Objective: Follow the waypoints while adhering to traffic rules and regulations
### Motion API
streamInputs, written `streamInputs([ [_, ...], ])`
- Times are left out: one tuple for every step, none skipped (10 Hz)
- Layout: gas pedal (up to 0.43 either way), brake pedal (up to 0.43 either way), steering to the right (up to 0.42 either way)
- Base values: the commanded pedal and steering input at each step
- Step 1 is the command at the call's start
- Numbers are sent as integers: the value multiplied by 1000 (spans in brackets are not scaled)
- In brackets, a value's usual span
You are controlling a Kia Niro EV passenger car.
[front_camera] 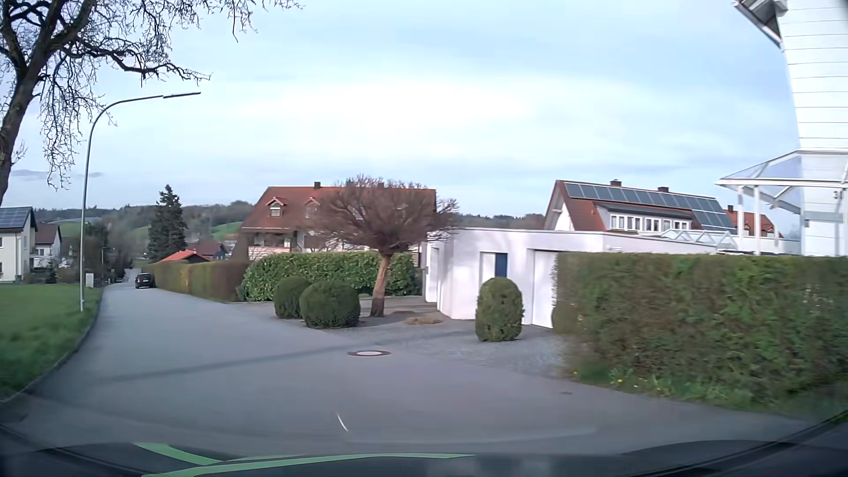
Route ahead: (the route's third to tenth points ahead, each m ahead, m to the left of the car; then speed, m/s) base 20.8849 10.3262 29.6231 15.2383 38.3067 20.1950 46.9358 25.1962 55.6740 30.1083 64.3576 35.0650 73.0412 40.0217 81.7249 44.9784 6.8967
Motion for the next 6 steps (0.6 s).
streamInputs([
  [0,0,-248],
  [0,0,-248],
  [0,0,-248],
  [0,0,-246],
  [0,0,-243],
  [0,0,-237],
])
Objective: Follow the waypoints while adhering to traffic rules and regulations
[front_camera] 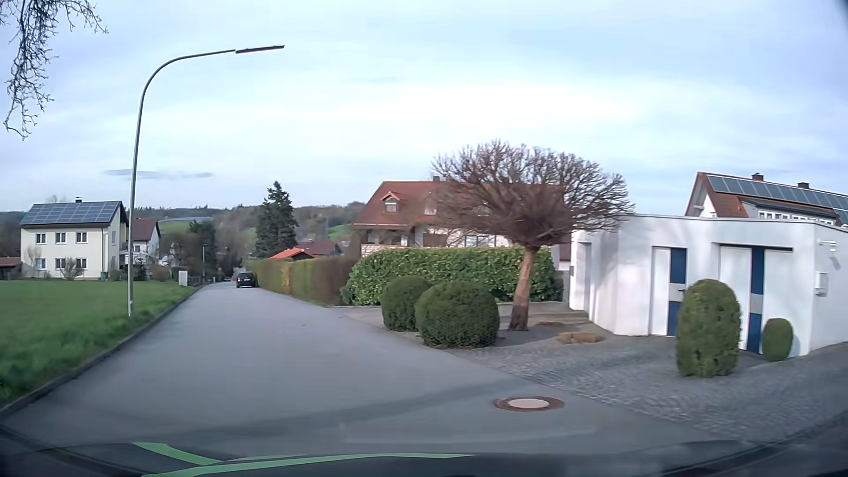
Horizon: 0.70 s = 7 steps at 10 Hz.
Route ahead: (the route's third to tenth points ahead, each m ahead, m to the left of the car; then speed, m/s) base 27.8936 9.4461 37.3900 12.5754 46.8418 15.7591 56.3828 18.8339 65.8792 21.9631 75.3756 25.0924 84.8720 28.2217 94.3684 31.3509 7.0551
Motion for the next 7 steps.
streamInputs([
  [0,0,-231],
  [0,0,-221],
  [0,0,-210],
  [0,0,-196],
  [0,0,-178],
  [8,0,-163],
  [8,0,-146],
])
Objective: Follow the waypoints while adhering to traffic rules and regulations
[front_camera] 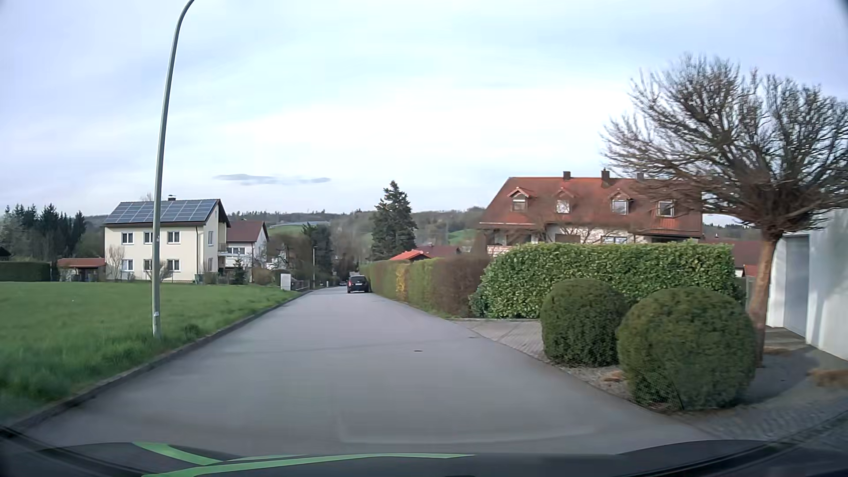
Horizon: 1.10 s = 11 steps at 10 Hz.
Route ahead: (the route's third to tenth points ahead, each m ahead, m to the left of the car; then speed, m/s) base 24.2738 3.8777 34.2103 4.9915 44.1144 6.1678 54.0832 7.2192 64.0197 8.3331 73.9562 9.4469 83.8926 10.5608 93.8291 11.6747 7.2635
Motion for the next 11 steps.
streamInputs([
  [28,0,-128],
  [39,0,-115],
  [47,0,-107],
  [47,0,-101],
  [47,0,-93],
  [59,0,-83],
  [59,0,-73],
  [67,0,-64],
  [67,0,-58],
  [67,0,-50],
  [67,0,-42],
])
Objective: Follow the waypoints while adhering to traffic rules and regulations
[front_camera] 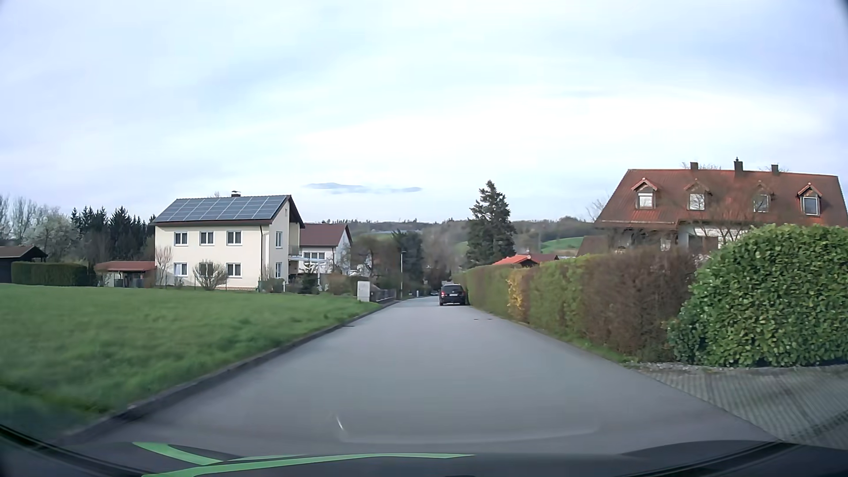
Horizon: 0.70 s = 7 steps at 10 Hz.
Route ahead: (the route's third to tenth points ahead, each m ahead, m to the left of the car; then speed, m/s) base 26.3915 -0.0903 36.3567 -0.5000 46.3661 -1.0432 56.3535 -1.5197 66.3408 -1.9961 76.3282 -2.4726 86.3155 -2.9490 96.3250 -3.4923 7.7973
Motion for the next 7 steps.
streamInputs([
  [67,0,-30],
  [67,0,-25],
  [67,0,-24],
  [67,0,-23],
  [67,0,-21],
  [67,0,-17],
  [47,0,-11],
])
